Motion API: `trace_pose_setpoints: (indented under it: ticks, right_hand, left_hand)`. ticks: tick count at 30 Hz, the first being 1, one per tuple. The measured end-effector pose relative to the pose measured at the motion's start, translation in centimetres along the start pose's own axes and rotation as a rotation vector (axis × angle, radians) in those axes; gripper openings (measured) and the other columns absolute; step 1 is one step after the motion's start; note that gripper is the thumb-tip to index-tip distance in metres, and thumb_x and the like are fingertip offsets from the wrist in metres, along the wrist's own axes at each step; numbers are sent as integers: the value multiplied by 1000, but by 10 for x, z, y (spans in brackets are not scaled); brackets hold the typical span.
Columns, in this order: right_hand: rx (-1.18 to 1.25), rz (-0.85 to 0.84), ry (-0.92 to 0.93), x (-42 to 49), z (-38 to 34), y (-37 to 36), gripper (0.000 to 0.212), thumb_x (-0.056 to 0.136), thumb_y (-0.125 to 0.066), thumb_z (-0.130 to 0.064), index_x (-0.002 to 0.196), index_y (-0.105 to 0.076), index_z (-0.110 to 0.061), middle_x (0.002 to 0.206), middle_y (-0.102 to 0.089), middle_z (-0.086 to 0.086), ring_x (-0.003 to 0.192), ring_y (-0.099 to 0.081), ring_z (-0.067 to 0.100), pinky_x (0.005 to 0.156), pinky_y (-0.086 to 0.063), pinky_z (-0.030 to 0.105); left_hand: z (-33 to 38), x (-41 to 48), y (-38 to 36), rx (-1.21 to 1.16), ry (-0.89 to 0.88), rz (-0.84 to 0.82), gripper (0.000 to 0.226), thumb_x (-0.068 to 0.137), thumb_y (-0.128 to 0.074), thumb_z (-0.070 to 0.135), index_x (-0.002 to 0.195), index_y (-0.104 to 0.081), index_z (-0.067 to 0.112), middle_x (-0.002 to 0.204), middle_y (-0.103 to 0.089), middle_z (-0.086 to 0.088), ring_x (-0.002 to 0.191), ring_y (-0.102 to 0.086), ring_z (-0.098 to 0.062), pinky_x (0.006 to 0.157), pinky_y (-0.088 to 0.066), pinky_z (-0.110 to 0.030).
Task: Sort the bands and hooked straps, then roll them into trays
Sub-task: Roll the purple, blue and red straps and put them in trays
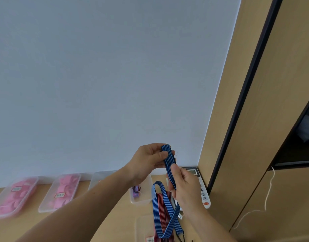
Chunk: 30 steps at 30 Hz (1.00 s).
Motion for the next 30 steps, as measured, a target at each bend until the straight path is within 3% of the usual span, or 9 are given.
trace_pose_setpoints:
  ticks: [5,7,11,14,18,22,27,30]
  right_hand:
    - [-15,6,-84,4,3,3,57,98,-52,-42,82,-59,12,48,-57,4,33,-42,11,36,-34,21]
    - [-30,11,-89,8,4,4,58,97,-52,-43,80,-59,12,48,-57,6,34,-41,12,36,-33,21]
    - [-100,36,-76,13,6,1,61,96,-53,-45,76,-60,12,44,-52,5,34,-41,9,37,-32,19]
    - [-149,57,-42,14,7,0,58,94,-55,-45,72,-64,8,43,-52,2,35,-45,5,39,-34,17]
    - [-120,50,-30,17,4,-2,62,94,-57,-43,73,-58,15,47,-50,8,36,-47,7,40,-37,20]
    - [-24,-11,-75,17,1,-5,55,98,-55,-33,76,-56,17,48,-50,5,36,-41,8,38,-33,18]
    - [12,-40,-121,19,1,-7,53,99,-53,-31,82,-57,19,49,-50,5,40,-39,10,39,-32,18]
    - [112,-63,-180,18,-3,-8,66,97,-48,-50,80,-62,13,51,-53,6,39,-40,11,38,-31,20]
  left_hand:
    - [0,0,0,251,-70,32,25,100,-53,7,116,-66,21,102,-76,-6,91,-74,-23,71,-61,-33]
    - [-2,0,-1,294,-92,49,25,101,-53,9,119,-65,21,100,-76,-5,90,-74,-22,65,-60,-33]
    - [-6,1,-3,432,-135,60,24,97,-57,11,117,-64,21,103,-75,-2,86,-74,-23,67,-60,-33]
    - [-7,1,-1,502,-140,39,30,86,-71,13,110,-59,28,106,-74,4,85,-74,-15,70,-59,-28]
    - [-10,3,6,335,-129,46,27,92,-65,4,116,-60,14,102,-76,-1,86,-74,-22,69,-59,-29]
    - [-10,8,9,379,-171,74,25,95,-60,3,119,-60,11,102,-76,-3,87,-73,-23,73,-60,-32]
    - [-18,9,18,682,-256,106,27,97,-58,13,124,-59,18,99,-75,4,78,-70,-8,73,-59,-28]
    - [-26,4,19,905,-406,59,23,99,-55,19,122,-57,22,90,-73,9,72,-65,-2,68,-52,-20]
Point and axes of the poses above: each hand's wrist, its own x-axis towards the middle knuckle, its own y-axis out of the back of the hand, z = x × y, the point moved 1 cm from there along x, towards the middle knuckle
